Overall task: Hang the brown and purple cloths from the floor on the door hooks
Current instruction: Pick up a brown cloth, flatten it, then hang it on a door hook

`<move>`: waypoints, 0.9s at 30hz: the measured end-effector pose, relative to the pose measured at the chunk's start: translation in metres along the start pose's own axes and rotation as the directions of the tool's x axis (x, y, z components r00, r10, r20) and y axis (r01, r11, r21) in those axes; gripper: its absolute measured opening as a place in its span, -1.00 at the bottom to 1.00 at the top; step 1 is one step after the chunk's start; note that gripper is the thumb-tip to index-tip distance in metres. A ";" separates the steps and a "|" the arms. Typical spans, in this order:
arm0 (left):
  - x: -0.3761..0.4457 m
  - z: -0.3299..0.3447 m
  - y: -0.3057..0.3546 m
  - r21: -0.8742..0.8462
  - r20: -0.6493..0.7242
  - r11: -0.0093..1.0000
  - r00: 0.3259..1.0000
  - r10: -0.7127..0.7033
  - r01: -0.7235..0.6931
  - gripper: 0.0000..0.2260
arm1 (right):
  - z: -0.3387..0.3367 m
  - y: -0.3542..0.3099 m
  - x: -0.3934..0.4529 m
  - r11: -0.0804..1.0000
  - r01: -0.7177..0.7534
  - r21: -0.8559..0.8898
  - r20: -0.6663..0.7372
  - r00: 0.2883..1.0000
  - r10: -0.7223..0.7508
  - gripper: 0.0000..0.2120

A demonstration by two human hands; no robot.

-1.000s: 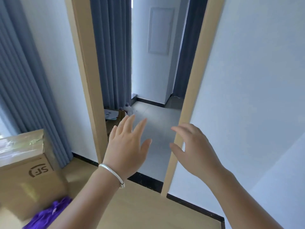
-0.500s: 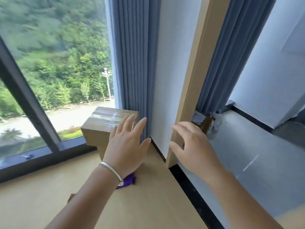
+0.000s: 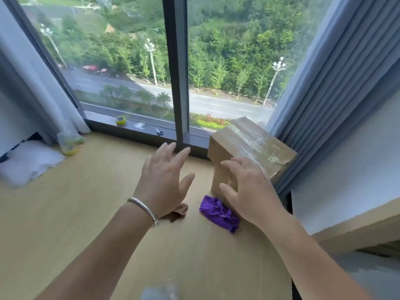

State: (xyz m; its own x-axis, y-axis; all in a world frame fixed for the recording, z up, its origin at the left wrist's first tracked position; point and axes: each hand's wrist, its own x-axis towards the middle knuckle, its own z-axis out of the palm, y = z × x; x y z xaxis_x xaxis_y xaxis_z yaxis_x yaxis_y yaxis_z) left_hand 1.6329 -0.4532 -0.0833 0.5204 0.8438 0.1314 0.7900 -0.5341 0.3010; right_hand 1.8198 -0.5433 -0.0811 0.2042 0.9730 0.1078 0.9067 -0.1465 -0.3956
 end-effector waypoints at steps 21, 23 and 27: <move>0.129 0.170 -0.255 -0.103 0.264 0.933 0.914 -0.308 0.344 -0.48 | 0.256 0.007 0.229 0.999 0.041 -0.001 0.390 0.920 -0.037 -0.51; 0.127 0.208 -0.271 -0.114 0.303 0.911 0.887 -0.348 0.397 -0.48 | 0.294 0.018 0.239 0.999 0.032 0.032 0.429 0.902 -0.043 -0.53; 0.118 0.299 -0.300 -0.140 0.371 0.861 0.832 -0.412 0.489 -0.47 | 0.390 0.051 0.254 0.995 0.034 0.098 0.485 0.871 -0.078 -0.52</move>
State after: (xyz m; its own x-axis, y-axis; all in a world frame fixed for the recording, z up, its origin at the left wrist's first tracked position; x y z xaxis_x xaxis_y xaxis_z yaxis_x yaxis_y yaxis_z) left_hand 1.5541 -0.2088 -0.4406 0.2275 0.9027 -0.3652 0.8894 -0.0399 0.4554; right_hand 1.7743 -0.2339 -0.4297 -0.0715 0.9456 -0.3173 0.8723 -0.0949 -0.4796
